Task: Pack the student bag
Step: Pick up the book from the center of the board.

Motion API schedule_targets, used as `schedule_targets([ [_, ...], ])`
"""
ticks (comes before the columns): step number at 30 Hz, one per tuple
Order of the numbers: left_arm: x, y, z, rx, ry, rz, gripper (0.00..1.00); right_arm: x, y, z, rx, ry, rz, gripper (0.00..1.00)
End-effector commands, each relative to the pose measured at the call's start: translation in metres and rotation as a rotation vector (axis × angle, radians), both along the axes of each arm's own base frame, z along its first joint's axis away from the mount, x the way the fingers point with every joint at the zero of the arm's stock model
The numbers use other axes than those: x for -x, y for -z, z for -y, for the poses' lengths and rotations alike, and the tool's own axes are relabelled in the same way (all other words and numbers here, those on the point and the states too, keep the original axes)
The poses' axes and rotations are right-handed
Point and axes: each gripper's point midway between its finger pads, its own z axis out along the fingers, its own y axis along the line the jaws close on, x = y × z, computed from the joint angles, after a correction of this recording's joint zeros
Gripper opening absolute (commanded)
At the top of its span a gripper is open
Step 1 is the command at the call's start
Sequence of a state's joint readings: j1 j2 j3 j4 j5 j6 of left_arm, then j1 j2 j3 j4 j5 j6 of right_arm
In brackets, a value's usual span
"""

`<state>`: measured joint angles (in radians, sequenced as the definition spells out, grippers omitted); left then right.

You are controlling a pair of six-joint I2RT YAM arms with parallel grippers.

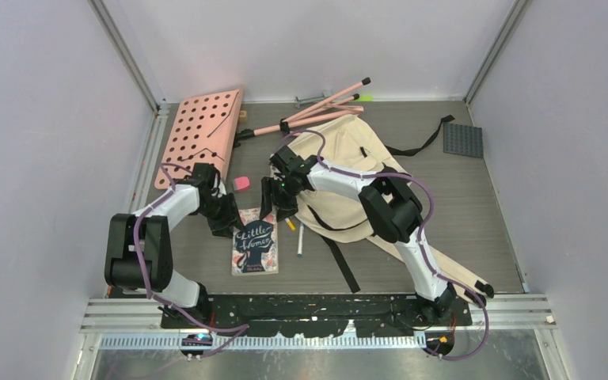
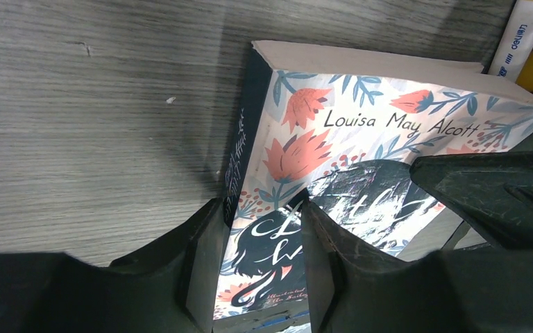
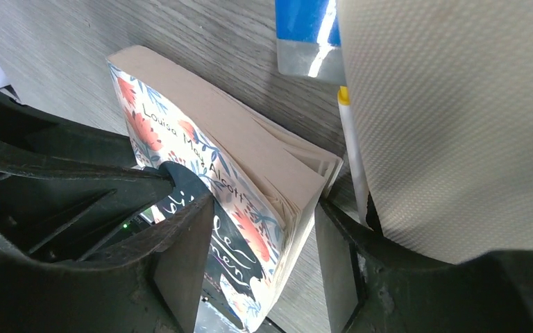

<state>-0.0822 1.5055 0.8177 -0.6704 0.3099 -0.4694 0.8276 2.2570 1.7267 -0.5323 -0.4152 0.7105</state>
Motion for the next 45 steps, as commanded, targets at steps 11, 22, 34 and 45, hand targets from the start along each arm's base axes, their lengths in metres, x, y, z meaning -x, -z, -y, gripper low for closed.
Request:
schedule_targets([
  [11, -0.017, -0.005, 0.018, 0.086, 0.029, 0.058, 0.34, 0.013, -0.011, -0.058, -0.177, -0.115, 0.061, 0.46],
  [22, -0.02, -0.017, 0.014, 0.064, 0.029, 0.092, 0.37, 0.013, -0.04, -0.063, -0.219, -0.156, 0.139, 0.01],
  [34, -0.018, -0.039, 0.003, 0.03, 0.029, 0.16, 0.61, 0.012, -0.09, -0.057, -0.303, -0.198, 0.273, 0.01],
  [45, -0.004, -0.085, -0.001, 0.092, -0.01, 0.317, 0.86, -0.001, -0.126, -0.042, -0.359, -0.153, 0.367, 0.01],
])
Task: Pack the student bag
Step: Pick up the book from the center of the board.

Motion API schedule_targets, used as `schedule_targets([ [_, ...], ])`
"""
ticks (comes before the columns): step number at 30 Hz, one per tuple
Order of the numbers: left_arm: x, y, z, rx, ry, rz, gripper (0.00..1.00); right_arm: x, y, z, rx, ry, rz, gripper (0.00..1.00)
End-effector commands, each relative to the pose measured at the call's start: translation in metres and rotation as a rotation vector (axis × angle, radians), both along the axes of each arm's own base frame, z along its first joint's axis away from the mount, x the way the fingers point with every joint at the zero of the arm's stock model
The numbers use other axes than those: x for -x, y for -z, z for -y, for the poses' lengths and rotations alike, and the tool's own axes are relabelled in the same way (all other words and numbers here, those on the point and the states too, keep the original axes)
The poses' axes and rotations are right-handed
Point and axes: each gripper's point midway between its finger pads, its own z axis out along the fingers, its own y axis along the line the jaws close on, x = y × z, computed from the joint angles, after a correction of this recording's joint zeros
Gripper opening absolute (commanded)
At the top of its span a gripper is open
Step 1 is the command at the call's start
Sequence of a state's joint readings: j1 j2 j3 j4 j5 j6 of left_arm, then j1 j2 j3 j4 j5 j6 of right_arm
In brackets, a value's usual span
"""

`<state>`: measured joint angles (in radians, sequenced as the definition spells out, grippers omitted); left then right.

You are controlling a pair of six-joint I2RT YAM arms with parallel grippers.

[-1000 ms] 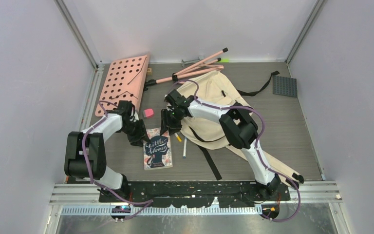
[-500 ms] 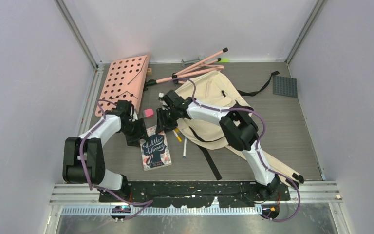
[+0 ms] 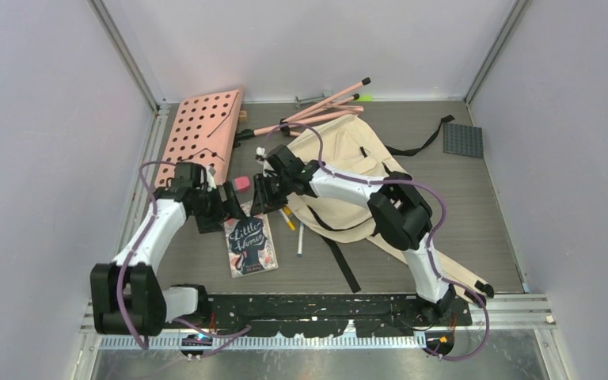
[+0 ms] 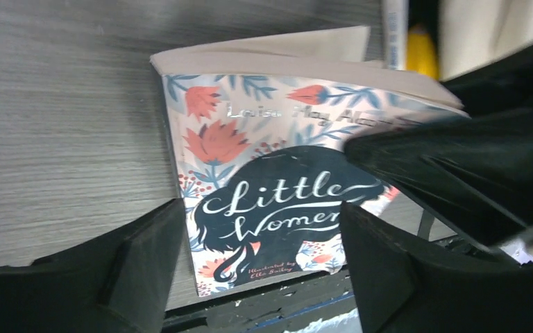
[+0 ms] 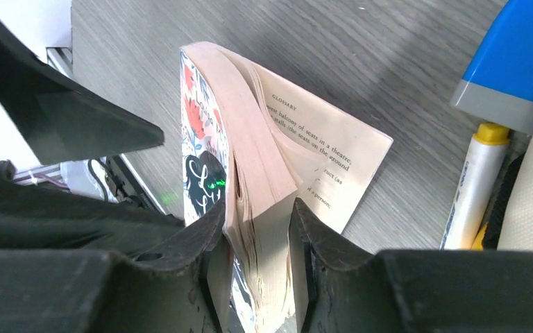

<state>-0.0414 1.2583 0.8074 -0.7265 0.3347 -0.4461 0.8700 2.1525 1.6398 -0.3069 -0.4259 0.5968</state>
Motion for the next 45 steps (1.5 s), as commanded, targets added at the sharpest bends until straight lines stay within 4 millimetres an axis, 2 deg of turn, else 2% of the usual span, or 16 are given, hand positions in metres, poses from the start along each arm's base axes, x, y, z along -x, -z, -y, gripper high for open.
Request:
schedule_targets([
  [1, -0.003, -0.041, 0.005, 0.065, 0.004, 0.158, 0.89, -0.006, -0.092, -0.011, -0.203, -0.02, 0.138, 0.01],
  [4, 0.002, -0.063, 0.004, 0.065, 0.006, 0.213, 0.92, -0.012, -0.111, -0.007, -0.247, -0.002, 0.168, 0.01],
  [7, 0.006, -0.071, 0.001, 0.057, -0.005, 0.221, 0.93, -0.019, -0.128, 0.002, -0.278, 0.019, 0.181, 0.01],
  [10, 0.002, -0.082, 0.002, 0.069, -0.005, 0.269, 0.94, -0.028, -0.142, 0.012, -0.315, 0.058, 0.196, 0.01],
  [13, -0.008, -0.096, 0.006, 0.087, 0.015, 0.326, 0.95, -0.04, -0.164, 0.027, -0.38, 0.105, 0.198, 0.01],
  [15, -0.017, -0.107, 0.002, 0.099, 0.009, 0.372, 0.95, -0.046, -0.174, 0.036, -0.413, 0.128, 0.191, 0.01],
  [19, -0.028, -0.126, 0.01, 0.15, 0.062, 0.433, 0.96, -0.06, -0.2, 0.059, -0.479, 0.158, 0.224, 0.01],
  [24, -0.048, -0.154, 0.029, 0.29, 0.13, 0.521, 0.96, -0.073, -0.234, 0.095, -0.523, 0.172, 0.26, 0.01],
  [28, -0.061, -0.17, 0.042, 0.39, 0.186, 0.574, 0.96, -0.074, -0.256, 0.113, -0.543, 0.149, 0.265, 0.01],
  [31, -0.069, -0.171, 0.05, 0.456, 0.219, 0.539, 0.95, -0.069, -0.273, 0.116, -0.565, 0.117, 0.258, 0.01],
  [35, -0.079, -0.18, 0.062, 0.565, 0.271, 0.493, 0.93, -0.063, -0.293, 0.115, -0.608, 0.091, 0.26, 0.01],
  [38, -0.079, -0.189, 0.074, 0.618, 0.333, 0.487, 0.93, -0.063, -0.3, 0.115, -0.619, 0.084, 0.268, 0.01],
  [41, -0.078, -0.194, 0.08, 0.663, 0.371, 0.474, 0.86, -0.064, -0.301, 0.113, -0.62, 0.074, 0.27, 0.01],
  [45, -0.075, -0.2, 0.084, 0.721, 0.385, 0.466, 0.54, -0.066, -0.302, 0.114, -0.609, 0.083, 0.285, 0.01],
])
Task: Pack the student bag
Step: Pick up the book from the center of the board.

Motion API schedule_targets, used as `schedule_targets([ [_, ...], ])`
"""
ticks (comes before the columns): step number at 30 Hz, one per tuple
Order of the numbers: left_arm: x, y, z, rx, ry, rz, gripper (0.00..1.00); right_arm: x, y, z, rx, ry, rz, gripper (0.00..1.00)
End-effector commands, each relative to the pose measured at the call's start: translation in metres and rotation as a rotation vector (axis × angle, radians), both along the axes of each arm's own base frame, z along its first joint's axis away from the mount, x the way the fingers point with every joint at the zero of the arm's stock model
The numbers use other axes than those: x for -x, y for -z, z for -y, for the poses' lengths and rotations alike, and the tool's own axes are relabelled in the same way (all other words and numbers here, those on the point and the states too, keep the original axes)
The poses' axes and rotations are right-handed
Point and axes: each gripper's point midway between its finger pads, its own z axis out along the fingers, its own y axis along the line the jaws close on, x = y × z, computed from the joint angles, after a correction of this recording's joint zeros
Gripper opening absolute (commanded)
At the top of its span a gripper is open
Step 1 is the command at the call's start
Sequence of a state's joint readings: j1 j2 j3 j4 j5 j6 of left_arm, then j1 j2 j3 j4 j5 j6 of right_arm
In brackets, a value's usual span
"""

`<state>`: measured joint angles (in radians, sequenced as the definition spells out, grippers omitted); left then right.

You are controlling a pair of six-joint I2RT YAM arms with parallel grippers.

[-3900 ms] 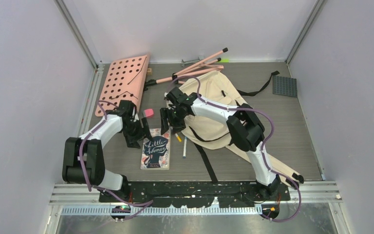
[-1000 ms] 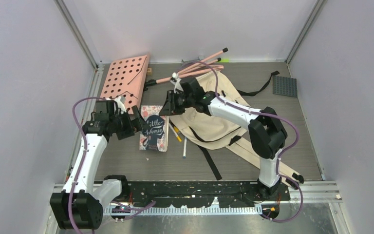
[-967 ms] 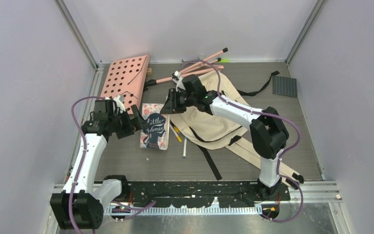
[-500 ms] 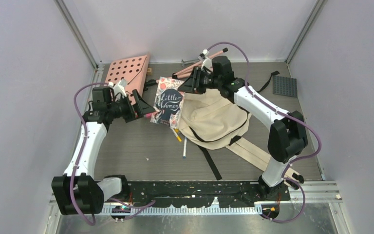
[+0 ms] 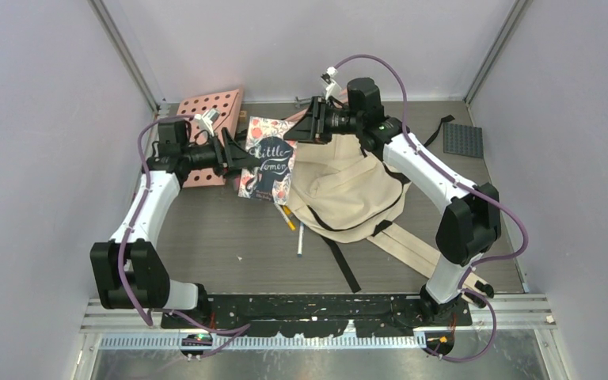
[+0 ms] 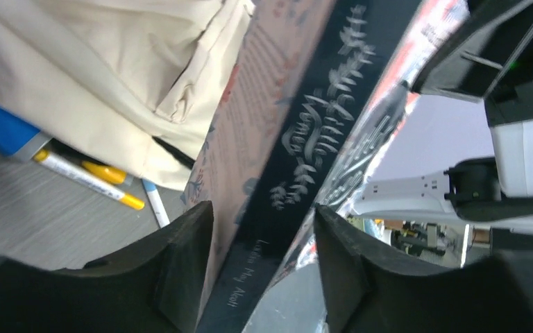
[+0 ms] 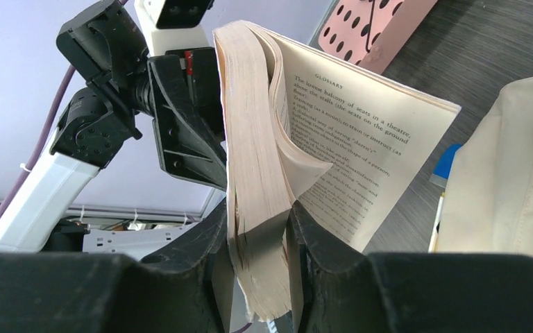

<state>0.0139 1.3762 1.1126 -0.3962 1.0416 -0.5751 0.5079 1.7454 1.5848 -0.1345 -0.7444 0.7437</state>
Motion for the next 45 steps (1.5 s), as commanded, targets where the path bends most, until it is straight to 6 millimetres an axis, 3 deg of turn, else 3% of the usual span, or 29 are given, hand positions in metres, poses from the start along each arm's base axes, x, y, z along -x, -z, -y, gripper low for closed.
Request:
schedule_targets([
  [1, 0.008, -0.032, 0.017, 0.09, 0.103, 0.075, 0.48, 0.014, -0.07, 0.002, -0.097, -0.033, 0.145, 0.01],
  [6, 0.013, -0.041, 0.021, 0.136, 0.101, 0.094, 0.09, 0.012, -0.065, 0.008, -0.04, -0.002, 0.166, 0.02],
  [8, 0.017, -0.045, 0.021, 0.135, 0.1, 0.113, 0.0, 0.005, -0.061, 0.017, -0.008, 0.045, 0.157, 0.22],
  [9, 0.019, -0.048, 0.021, 0.134, 0.104, 0.126, 0.0, -0.002, -0.057, 0.026, 0.002, 0.082, 0.13, 0.46],
  [11, 0.025, -0.05, 0.022, 0.138, 0.119, 0.138, 0.0, -0.014, -0.052, 0.044, 0.012, 0.136, 0.08, 0.75],
  [13, 0.034, -0.055, 0.028, 0.149, 0.159, 0.143, 0.0, -0.02, -0.05, 0.061, 0.026, 0.158, 0.069, 0.82],
  [16, 0.048, -0.059, 0.043, 0.153, 0.229, 0.143, 0.0, -0.019, -0.047, 0.08, 0.087, 0.144, 0.128, 0.86],
  [19, 0.063, -0.061, 0.066, 0.154, 0.319, 0.133, 0.0, -0.011, -0.056, 0.089, 0.112, 0.096, 0.186, 0.88],
  [24, 0.086, -0.069, 0.097, 0.16, 0.453, 0.119, 0.0, 0.017, -0.067, 0.095, 0.119, -0.053, 0.217, 0.89],
  [29, 0.097, -0.072, 0.112, 0.179, 0.535, 0.097, 0.0, 0.049, -0.073, 0.095, 0.089, -0.169, 0.18, 0.9],
  [32, 0.101, -0.067, 0.118, 0.188, 0.573, 0.065, 0.0, 0.064, -0.069, 0.096, 0.068, -0.211, 0.133, 0.9],
  [35, 0.106, -0.075, 0.124, 0.201, 0.613, 0.073, 0.0, 0.077, -0.062, 0.097, 0.061, -0.235, 0.101, 0.9],
  [41, 0.118, -0.09, 0.135, 0.225, 0.692, 0.081, 0.0, 0.089, -0.055, 0.097, 0.044, -0.277, 0.056, 0.9],
  [45, 0.125, -0.089, 0.14, 0.227, 0.715, 0.072, 0.0, 0.091, -0.048, 0.099, 0.066, -0.287, 0.059, 0.9],
])
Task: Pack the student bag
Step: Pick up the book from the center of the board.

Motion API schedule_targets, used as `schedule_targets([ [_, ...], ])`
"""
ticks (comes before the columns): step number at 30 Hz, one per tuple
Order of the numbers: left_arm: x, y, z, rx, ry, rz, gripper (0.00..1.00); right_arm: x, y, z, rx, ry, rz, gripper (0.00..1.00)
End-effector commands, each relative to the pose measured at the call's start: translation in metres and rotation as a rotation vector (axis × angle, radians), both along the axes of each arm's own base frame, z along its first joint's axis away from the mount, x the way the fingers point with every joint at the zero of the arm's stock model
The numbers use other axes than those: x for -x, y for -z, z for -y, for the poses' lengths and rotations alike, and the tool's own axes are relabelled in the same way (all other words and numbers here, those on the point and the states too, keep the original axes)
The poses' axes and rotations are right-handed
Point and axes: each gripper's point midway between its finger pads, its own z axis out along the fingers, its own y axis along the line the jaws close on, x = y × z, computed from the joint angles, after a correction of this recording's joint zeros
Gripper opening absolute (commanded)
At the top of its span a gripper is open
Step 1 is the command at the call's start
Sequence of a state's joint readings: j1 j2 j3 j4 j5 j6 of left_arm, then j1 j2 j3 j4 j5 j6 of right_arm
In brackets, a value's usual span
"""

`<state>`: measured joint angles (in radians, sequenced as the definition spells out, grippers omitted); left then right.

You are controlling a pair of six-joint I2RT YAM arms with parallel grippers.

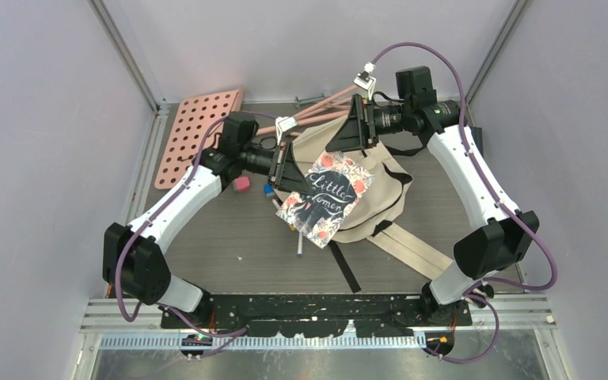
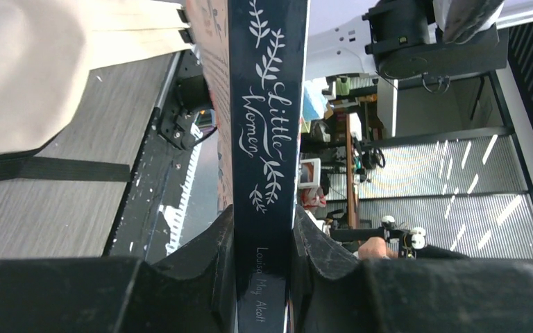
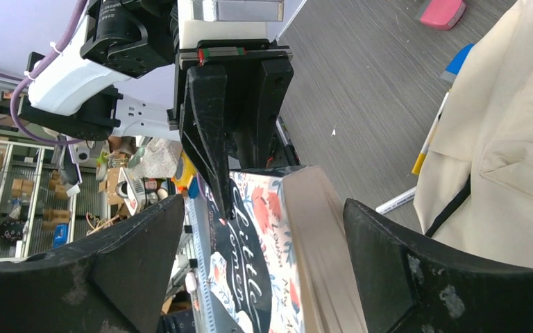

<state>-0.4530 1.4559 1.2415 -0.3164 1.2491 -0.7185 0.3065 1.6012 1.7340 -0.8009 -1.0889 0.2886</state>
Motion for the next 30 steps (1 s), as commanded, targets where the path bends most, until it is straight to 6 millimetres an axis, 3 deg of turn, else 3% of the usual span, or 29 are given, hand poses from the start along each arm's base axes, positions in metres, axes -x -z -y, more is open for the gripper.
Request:
schedule_targets([
  [1, 0.017, -0.037, 0.002, 0.094, 0.101, 0.091, 0.0, 0.023, -0.007, 0.001, -0.013, -0.074, 0.007, 0.9],
  [8, 0.02, -0.053, 0.003, 0.12, 0.116, 0.109, 0.0, 0.025, 0.001, 0.004, 0.023, -0.101, -0.004, 0.88],
  [14, 0.012, -0.058, 0.008, 0.147, 0.118, 0.108, 0.0, 0.027, -0.003, 0.002, 0.006, -0.111, -0.024, 0.73],
  [20, 0.021, -0.07, 0.004, 0.159, 0.139, 0.089, 0.0, 0.016, 0.012, 0.009, 0.073, -0.043, -0.007, 0.86],
  [27, 0.025, -0.066, 0.002, 0.159, 0.121, 0.1, 0.0, 0.012, -0.007, 0.004, -0.007, -0.068, -0.009, 0.84],
  [30, 0.017, -0.063, 0.005, 0.158, 0.103, 0.112, 0.0, 0.016, -0.016, 0.002, -0.046, -0.093, -0.023, 0.76],
])
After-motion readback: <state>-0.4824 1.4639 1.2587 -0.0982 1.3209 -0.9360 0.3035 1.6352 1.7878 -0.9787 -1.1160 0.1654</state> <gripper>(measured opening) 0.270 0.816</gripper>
